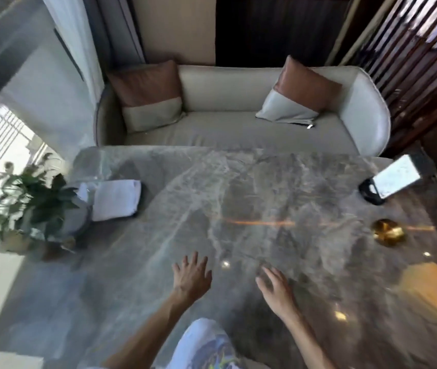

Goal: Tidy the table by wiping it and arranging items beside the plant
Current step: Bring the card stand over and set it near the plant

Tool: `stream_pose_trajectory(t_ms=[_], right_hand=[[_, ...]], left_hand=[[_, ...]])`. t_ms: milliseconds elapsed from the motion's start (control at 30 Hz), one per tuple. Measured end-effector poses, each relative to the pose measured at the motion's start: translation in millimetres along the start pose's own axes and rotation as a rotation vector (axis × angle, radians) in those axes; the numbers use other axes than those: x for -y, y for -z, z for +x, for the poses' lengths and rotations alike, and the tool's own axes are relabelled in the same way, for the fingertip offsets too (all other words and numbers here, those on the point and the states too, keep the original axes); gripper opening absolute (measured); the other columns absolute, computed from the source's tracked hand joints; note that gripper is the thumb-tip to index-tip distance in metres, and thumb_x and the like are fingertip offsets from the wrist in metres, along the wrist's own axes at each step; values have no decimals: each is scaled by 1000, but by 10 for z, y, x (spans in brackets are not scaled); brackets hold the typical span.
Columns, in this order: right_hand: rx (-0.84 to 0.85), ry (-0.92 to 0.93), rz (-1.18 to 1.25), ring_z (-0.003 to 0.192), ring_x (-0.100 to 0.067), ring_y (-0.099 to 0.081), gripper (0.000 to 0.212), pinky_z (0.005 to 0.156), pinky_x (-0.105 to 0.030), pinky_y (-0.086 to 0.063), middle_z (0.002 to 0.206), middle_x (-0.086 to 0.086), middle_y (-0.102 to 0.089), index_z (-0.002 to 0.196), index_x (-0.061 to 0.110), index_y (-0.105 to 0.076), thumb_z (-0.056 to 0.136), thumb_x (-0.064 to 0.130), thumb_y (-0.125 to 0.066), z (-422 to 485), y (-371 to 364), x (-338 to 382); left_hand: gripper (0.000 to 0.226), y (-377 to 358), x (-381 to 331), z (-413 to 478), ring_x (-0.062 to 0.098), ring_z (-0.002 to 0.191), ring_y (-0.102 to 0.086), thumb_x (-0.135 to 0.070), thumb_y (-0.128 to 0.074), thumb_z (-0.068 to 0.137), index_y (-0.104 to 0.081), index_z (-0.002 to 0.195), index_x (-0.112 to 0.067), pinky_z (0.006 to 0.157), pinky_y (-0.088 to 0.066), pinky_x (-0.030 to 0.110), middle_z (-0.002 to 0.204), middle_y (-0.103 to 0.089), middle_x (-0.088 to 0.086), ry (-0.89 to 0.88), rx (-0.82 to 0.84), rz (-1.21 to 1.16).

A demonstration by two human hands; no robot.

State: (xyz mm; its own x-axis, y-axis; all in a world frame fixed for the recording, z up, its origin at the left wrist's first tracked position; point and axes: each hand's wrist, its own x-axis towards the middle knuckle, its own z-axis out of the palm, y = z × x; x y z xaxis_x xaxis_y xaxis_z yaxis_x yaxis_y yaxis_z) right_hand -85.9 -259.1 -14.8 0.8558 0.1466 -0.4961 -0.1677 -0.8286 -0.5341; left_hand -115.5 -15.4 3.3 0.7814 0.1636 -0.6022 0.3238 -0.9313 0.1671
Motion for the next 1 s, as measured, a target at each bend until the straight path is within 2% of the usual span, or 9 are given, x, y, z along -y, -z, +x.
stream_pose_trajectory(t_ms=[67,167,333,500,600,700,933,1000], right_hand=[[125,-51,84,140,-18,-41,44,117,-28,-29,148,-10,-49,136,13,-56,97,33,-54,-183,267,-326],[182,-102,178,133,-13,-49,43,106,-19,-33,143,-5,-55,135,14,-56,99,35,-50,-465,618,-888],[154,-238,271,135,-16,-48,44,109,-25,-35,145,-4,-53,138,11,-53,102,34,-44,-760,1005,-1657],[33,-299,395,134,-15,-48,47,101,-22,-36,144,0,-53,139,16,-52,101,41,-41,-1069,1135,-2101],[-69,-348,478,131,-15,-51,44,106,-27,-40,141,-1,-56,136,15,-56,100,39,-45,-1263,1221,-2391],[-97,-375,564,131,-16,-50,44,107,-26,-38,141,-4,-57,134,11,-57,99,36,-48,-1351,1398,-2747],[-211,-409,644,136,-25,-46,48,116,-41,-34,145,-11,-52,138,5,-51,100,34,-47,-1018,2401,-3737],[-197,-403,670,137,-25,-45,47,116,-40,-33,147,-12,-49,139,5,-49,101,31,-47,-843,2708,-3969]], left_hand=[[47,-156,-371,-167,33,127,-53,-44,-37,96,-47,135,-21,102,-45,45,140,-51,9,23,31,-64],[41,-394,-908,-340,29,120,-60,-43,-39,95,-53,129,-23,97,-49,40,132,-59,5,-2,31,-104],[39,-570,-1555,-502,29,118,-61,-41,-41,94,-55,127,-26,93,-50,39,129,-62,4,-115,6,-74],[38,-680,-1930,-489,30,116,-63,-36,-40,95,-55,127,-23,93,-51,39,130,-63,7,-234,46,14],[37,-741,-2159,-496,29,114,-64,-32,-41,95,-56,126,-20,91,-51,39,130,-63,8,-238,83,22],[36,-786,-2393,-496,27,112,-65,-35,-41,95,-57,126,-23,90,-52,38,128,-65,5,-214,83,-9],[39,-825,-3449,-269,28,117,-63,-31,-43,95,-58,130,-22,98,-52,39,131,-64,8,-180,100,-58],[38,-847,-3893,-171,29,119,-62,-28,-43,94,-60,127,-21,101,-50,40,130,-65,9,-160,111,-78]])
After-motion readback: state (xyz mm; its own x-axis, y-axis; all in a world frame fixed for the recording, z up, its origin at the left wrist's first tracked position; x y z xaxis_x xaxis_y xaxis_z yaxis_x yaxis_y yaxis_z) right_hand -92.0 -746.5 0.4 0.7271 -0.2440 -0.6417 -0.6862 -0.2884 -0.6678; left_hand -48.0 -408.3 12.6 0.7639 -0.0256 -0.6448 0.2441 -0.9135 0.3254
